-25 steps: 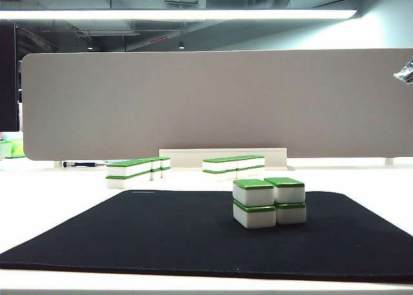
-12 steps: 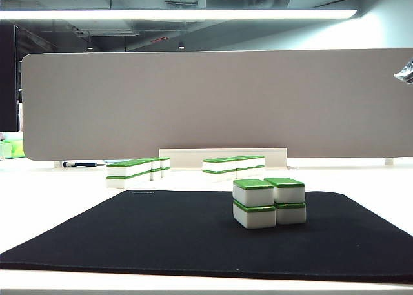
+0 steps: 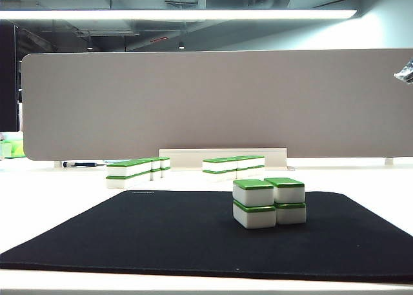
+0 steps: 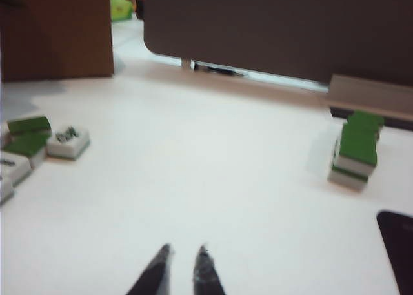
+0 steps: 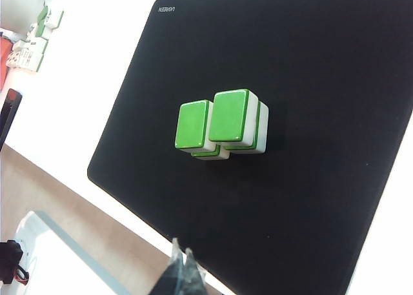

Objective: Take a mahjong tile from the mahjong wall and then place it on the table close to you.

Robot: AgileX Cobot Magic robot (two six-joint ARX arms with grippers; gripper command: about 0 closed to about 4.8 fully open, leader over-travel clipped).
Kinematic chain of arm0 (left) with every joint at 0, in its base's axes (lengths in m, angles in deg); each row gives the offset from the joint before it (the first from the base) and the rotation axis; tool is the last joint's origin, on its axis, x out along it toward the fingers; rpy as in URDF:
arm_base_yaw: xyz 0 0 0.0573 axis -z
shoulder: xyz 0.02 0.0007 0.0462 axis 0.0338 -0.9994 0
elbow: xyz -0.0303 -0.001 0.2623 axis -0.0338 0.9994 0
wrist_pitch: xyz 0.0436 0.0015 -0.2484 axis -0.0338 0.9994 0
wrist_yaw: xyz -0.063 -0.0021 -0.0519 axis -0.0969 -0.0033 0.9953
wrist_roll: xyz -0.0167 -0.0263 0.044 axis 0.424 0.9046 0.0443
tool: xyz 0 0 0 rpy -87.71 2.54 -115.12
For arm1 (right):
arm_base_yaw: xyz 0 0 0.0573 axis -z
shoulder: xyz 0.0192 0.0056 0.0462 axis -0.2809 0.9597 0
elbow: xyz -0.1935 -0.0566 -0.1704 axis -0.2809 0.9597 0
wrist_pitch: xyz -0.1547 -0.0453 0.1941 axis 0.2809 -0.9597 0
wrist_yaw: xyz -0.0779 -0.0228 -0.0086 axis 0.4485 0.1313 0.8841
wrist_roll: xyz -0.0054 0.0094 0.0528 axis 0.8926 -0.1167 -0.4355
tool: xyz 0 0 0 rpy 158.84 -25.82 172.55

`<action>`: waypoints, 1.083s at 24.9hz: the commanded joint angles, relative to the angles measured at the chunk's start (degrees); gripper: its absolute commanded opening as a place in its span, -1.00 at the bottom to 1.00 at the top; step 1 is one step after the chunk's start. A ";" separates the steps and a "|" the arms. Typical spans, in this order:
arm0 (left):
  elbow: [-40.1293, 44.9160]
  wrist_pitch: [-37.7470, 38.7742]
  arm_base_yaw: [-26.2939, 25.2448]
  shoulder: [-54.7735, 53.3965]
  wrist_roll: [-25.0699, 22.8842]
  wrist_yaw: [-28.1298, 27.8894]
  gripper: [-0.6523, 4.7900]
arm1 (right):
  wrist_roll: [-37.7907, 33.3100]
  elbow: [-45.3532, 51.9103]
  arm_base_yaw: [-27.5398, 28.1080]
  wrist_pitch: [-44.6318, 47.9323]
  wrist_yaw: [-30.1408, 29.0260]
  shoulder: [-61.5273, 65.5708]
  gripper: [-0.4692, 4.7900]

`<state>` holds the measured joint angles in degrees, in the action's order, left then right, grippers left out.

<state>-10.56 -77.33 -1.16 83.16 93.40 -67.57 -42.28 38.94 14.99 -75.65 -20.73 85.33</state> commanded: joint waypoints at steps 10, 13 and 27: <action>-0.22 7.69 0.09 -0.04 0.00 3.69 -0.58 | -0.02 -0.26 -0.02 0.72 -0.11 -0.11 -0.82; -0.22 7.56 0.09 -0.04 0.13 3.67 -0.58 | -0.02 -0.26 -0.02 0.72 -0.11 -0.11 -0.83; -0.22 7.45 0.11 -0.04 0.13 3.67 -0.58 | -0.02 -0.26 -0.02 0.72 -0.11 -0.11 -0.82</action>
<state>-10.69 -70.58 -1.14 83.14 93.42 -64.36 -42.28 38.94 14.99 -75.63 -20.73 85.33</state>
